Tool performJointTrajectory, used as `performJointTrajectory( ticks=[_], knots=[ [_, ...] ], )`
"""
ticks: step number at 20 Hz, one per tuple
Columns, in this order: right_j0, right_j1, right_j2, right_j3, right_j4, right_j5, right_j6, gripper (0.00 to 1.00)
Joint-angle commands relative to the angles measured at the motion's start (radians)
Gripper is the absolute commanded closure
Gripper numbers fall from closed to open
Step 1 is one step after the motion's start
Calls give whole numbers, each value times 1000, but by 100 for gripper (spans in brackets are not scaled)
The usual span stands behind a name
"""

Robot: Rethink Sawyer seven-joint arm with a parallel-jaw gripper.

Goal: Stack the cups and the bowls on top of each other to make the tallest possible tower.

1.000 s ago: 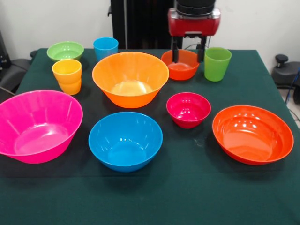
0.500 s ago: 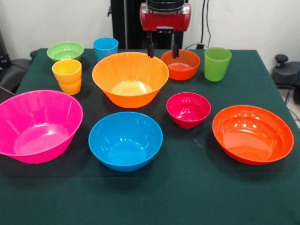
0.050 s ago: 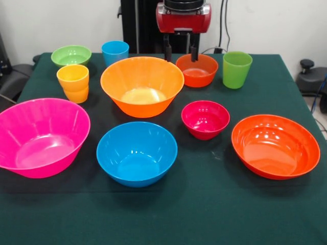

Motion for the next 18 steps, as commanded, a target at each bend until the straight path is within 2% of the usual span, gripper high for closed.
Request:
performJointTrajectory(
  ticks=[1, 8, 18],
  knots=[
    [16, 0, 112, 33, -77, -47, 14, 0],
    [23, -2, 106, 30, -75, -34, 17, 0],
    [8, 26, 116, 43, -102, -117, 19, 0]
  ],
)
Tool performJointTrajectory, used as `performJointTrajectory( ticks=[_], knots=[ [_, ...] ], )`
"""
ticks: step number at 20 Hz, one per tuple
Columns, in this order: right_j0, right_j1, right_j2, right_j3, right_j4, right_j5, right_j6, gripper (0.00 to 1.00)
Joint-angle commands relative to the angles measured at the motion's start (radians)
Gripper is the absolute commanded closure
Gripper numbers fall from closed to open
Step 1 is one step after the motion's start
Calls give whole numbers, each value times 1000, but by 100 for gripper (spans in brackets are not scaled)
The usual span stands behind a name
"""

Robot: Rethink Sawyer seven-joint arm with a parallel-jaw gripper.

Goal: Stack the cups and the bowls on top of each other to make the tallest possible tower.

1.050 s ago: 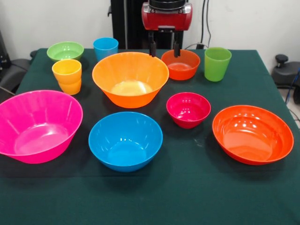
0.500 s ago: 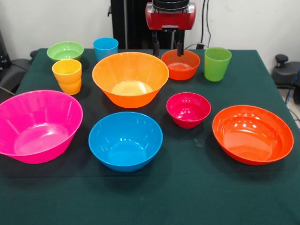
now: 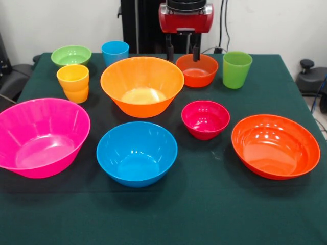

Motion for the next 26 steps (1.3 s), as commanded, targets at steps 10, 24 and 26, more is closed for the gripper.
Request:
performJointTrajectory(
  ticks=[10, 24, 26],
  knots=[
    [-12, 101, 116, 62, -139, -257, 60, 0],
    [-6, 186, 93, 62, -212, -405, 87, 0],
    [-5, 194, 89, 65, -222, -424, 95, 0]
  ],
)
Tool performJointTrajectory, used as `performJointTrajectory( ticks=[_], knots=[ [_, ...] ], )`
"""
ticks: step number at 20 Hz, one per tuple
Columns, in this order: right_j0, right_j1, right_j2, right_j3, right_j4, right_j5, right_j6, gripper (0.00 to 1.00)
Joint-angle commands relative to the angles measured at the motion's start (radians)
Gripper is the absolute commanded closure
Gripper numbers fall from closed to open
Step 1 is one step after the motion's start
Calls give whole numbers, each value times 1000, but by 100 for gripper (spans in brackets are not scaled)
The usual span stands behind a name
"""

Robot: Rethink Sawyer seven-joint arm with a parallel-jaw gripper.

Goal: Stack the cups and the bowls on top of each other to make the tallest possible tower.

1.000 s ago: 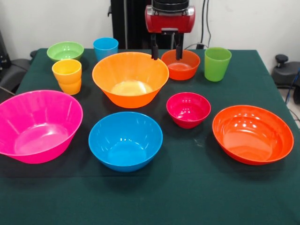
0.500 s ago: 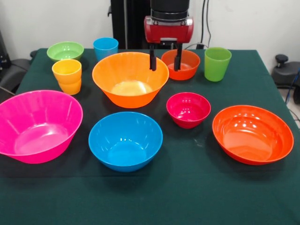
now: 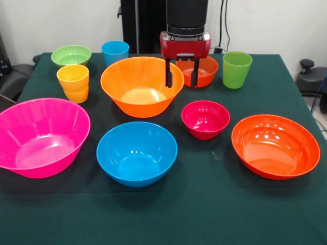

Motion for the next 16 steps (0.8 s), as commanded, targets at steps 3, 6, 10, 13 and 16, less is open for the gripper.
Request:
performJointTrajectory(
  ticks=[3, 6, 10, 13, 16],
  knots=[
    [-2, 67, 81, 48, -104, -108, 101, 0],
    [-5, 80, 80, 46, -117, -126, 104, 0],
    [-9, 99, 80, 41, -131, -147, 104, 0],
    [-13, 117, 84, 32, -142, -160, 103, 0],
    [-20, 139, 89, 18, -155, -171, 102, 0]
  ],
)
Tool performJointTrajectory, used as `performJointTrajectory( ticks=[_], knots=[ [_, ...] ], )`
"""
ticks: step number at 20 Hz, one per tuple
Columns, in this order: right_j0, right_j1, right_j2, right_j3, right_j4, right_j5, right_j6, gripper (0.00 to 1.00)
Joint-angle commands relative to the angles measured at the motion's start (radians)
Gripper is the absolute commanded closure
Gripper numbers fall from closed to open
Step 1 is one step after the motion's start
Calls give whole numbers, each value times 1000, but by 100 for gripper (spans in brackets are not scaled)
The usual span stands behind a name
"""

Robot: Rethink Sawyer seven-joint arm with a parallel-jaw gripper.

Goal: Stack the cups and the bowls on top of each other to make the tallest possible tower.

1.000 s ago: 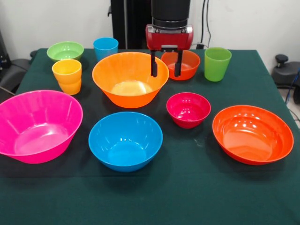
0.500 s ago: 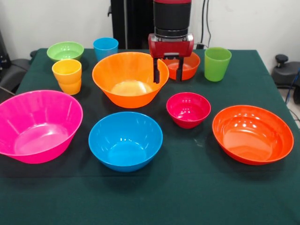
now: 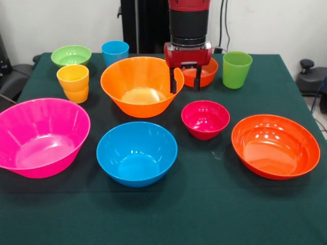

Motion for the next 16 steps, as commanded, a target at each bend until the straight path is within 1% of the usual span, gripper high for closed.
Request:
performJointTrajectory(
  ticks=[1, 6, 11, 16],
  knots=[
    [-20, 61, 89, -2, -82, -74, 103, 0],
    [-28, 65, 93, -7, -94, -71, 103, 0],
    [-26, 51, 93, 2, -90, -58, 111, 0],
    [-13, -14, 88, 39, -64, -17, 124, 0]
  ],
)
